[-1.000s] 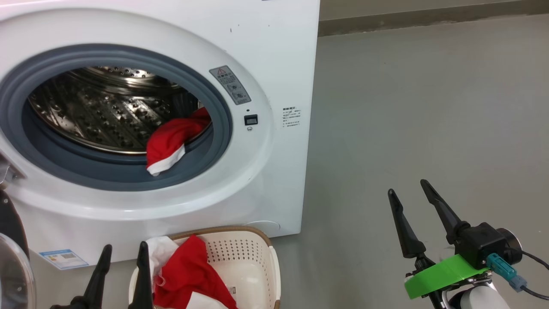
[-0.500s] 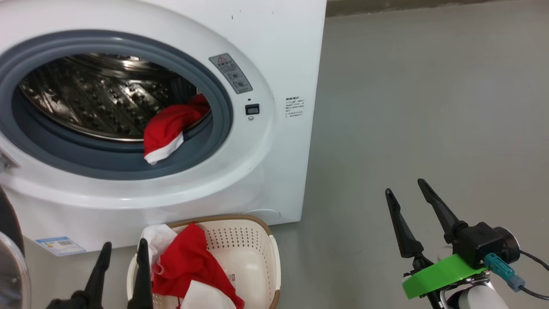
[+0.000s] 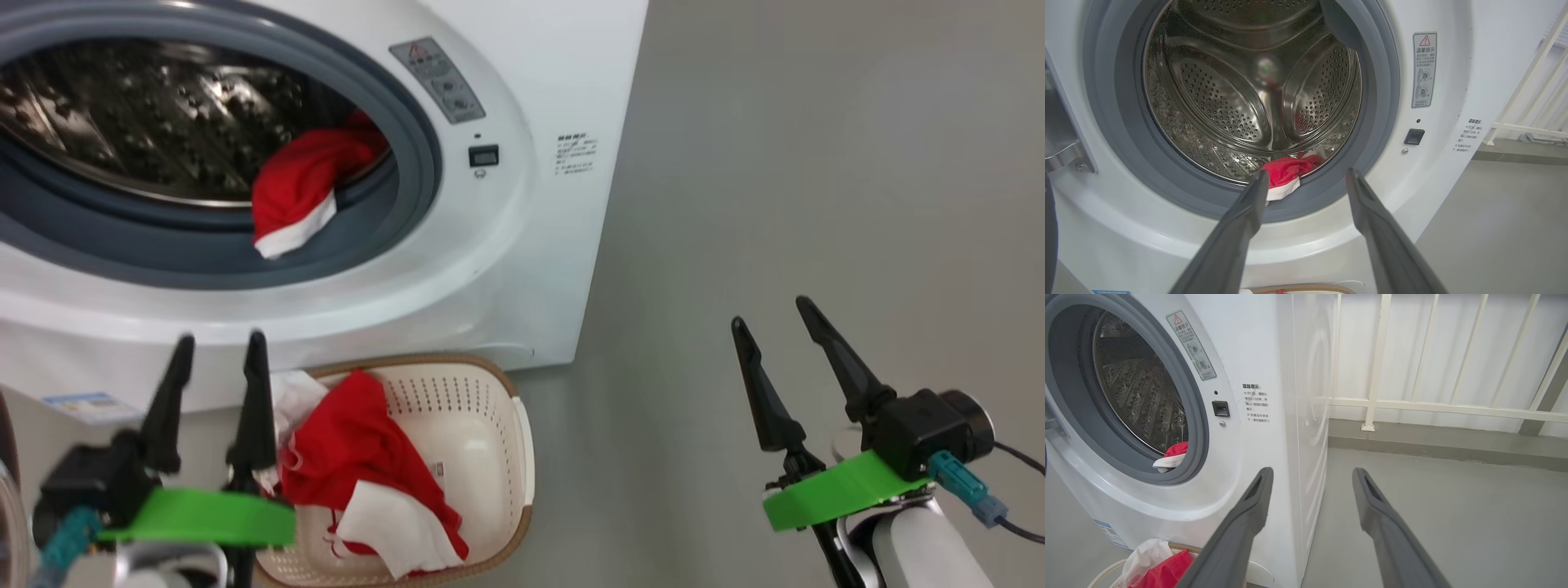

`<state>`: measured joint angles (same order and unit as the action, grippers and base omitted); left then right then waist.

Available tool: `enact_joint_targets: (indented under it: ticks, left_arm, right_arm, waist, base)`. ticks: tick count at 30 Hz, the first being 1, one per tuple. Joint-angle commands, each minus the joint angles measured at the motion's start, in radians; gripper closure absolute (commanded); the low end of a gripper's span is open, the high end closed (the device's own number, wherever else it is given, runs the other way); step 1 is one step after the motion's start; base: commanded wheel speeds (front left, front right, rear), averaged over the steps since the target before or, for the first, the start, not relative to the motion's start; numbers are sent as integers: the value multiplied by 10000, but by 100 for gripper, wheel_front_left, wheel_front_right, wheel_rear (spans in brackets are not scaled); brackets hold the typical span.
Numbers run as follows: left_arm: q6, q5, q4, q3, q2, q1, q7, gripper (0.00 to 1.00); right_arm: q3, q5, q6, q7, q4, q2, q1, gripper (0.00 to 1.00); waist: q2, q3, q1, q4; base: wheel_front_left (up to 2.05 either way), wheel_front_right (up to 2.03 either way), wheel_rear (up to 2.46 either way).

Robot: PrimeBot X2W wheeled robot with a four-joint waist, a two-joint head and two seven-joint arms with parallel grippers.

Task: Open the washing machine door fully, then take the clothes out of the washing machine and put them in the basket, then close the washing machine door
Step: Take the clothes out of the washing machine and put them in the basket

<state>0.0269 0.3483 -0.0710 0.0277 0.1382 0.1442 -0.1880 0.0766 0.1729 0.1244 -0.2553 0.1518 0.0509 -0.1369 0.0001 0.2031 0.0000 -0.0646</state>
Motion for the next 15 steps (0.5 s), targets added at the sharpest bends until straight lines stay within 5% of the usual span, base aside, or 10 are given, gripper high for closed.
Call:
enact_joint_targets:
  ticks: [1, 15]
  left_arm:
    - [-92, 108, 72, -327, 266, 590, -120, 0]
    - [-623, 319, -2355, -171, 755, 4007, 52, 0]
  right_arm:
    - [213, -123, 63, -65, -310, -7, -361, 0]
    - [129, -310, 63, -65, -670, -7, -1045, 0]
  waist:
    - [-1, 508, 0, 138]
    - [-1, 2061, 0, 75]
  base:
    - [0, 0, 0]
    - [0, 0, 0]
